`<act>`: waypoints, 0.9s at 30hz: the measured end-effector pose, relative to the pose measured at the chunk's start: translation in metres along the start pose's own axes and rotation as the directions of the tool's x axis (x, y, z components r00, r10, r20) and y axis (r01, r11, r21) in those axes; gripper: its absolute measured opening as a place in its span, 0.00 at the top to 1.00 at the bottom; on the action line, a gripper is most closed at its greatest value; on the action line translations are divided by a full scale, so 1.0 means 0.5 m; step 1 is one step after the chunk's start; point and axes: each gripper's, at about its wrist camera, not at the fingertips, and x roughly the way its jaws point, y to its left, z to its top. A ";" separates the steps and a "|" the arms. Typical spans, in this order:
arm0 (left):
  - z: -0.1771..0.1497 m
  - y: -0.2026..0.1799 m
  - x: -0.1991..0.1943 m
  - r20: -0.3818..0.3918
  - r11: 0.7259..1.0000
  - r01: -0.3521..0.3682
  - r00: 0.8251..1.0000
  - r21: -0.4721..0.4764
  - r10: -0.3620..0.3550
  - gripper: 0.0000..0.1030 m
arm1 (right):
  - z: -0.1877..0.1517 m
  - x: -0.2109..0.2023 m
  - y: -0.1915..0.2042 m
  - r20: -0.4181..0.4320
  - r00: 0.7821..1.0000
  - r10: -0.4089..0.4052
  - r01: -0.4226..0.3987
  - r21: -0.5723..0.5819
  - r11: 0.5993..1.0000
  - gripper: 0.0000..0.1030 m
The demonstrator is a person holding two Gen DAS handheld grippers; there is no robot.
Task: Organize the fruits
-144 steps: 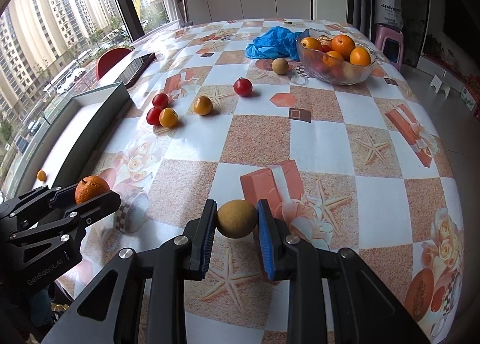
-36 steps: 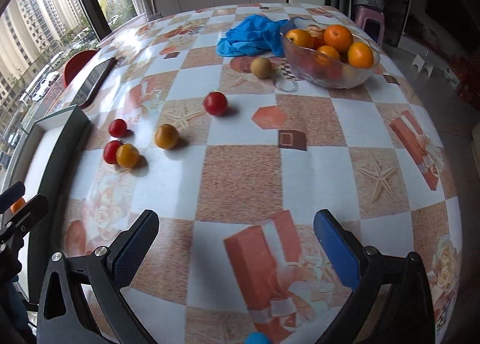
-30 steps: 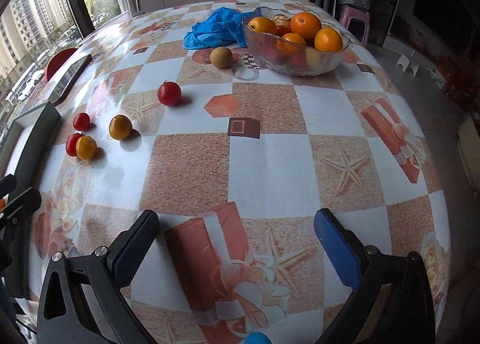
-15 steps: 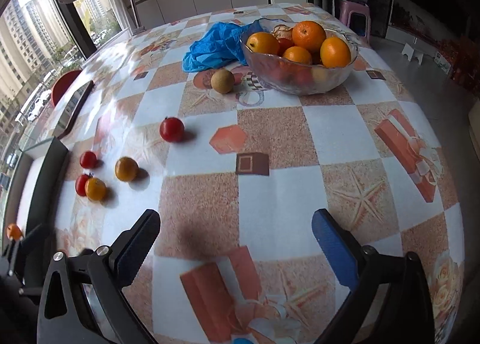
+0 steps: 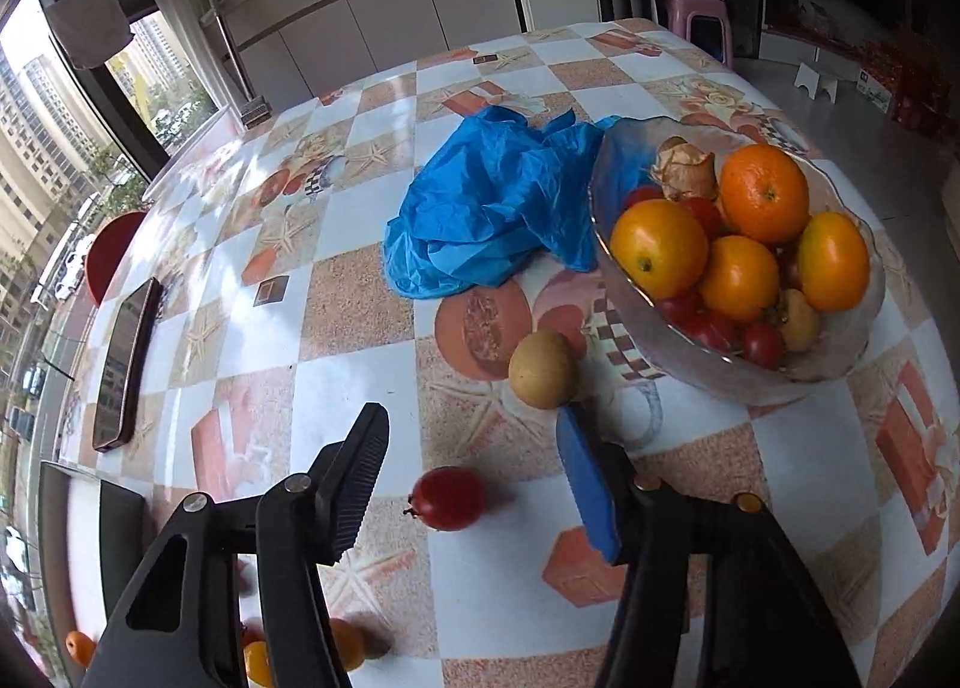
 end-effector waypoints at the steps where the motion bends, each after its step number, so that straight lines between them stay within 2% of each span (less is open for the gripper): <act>1: 0.000 0.000 0.000 0.000 1.000 0.000 1.000 0.000 0.000 0.01 | 0.003 0.004 0.004 0.007 1.000 -0.006 0.006 -0.004 1.000 0.42; 4: 0.000 0.000 0.000 0.000 1.000 0.000 1.000 0.000 0.000 0.01 | 0.013 0.012 0.009 0.019 1.000 -0.018 0.018 -0.005 1.000 0.48; 5: 0.001 0.000 0.000 0.000 1.000 0.000 1.000 0.000 0.000 0.01 | 0.016 0.013 0.006 0.026 0.999 -0.022 0.022 0.001 1.000 0.58; 6: 0.000 0.000 0.000 0.000 1.000 0.000 1.000 0.000 0.000 0.01 | 0.018 0.015 0.002 0.029 0.999 -0.023 0.023 0.006 1.000 0.73; 8: 0.001 0.000 0.000 0.000 1.000 0.000 1.000 0.000 0.000 0.01 | 0.019 0.015 -0.009 0.036 0.999 -0.025 0.025 0.015 1.000 0.88; 9: 0.001 0.000 0.000 0.000 1.000 0.000 1.000 0.000 0.000 0.01 | 0.018 0.012 -0.016 0.037 0.999 -0.016 0.016 0.018 1.000 0.91; 15: 0.001 0.000 0.000 0.000 1.000 0.000 1.000 0.000 0.000 0.01 | -0.022 -0.052 -0.044 0.036 0.996 0.076 -0.075 -0.037 0.997 0.92; 20: 0.000 0.000 0.000 0.000 1.000 -0.001 1.000 0.000 0.001 0.01 | -0.037 -0.068 -0.065 -0.008 0.987 0.157 -0.158 -0.038 0.987 0.90; 22: 0.000 -0.001 0.000 0.000 1.000 -0.001 1.000 0.000 0.001 0.01 | -0.027 -0.059 -0.062 -0.016 0.985 0.173 -0.173 -0.019 0.985 0.70; 23: 0.000 0.000 -0.001 0.000 1.000 -0.001 1.000 0.000 0.001 0.01 | -0.022 -0.054 -0.059 -0.014 0.984 0.177 -0.177 -0.005 0.984 0.56; 24: 0.001 0.000 0.000 0.000 1.000 0.000 1.000 0.000 0.000 0.01 | -0.018 -0.048 -0.054 -0.011 0.984 0.177 -0.177 0.008 0.984 0.50; 27: 0.001 0.000 0.000 0.000 1.000 0.000 1.000 0.000 0.000 0.01 | -0.003 -0.025 -0.029 -0.019 0.988 0.155 -0.155 0.015 0.988 0.50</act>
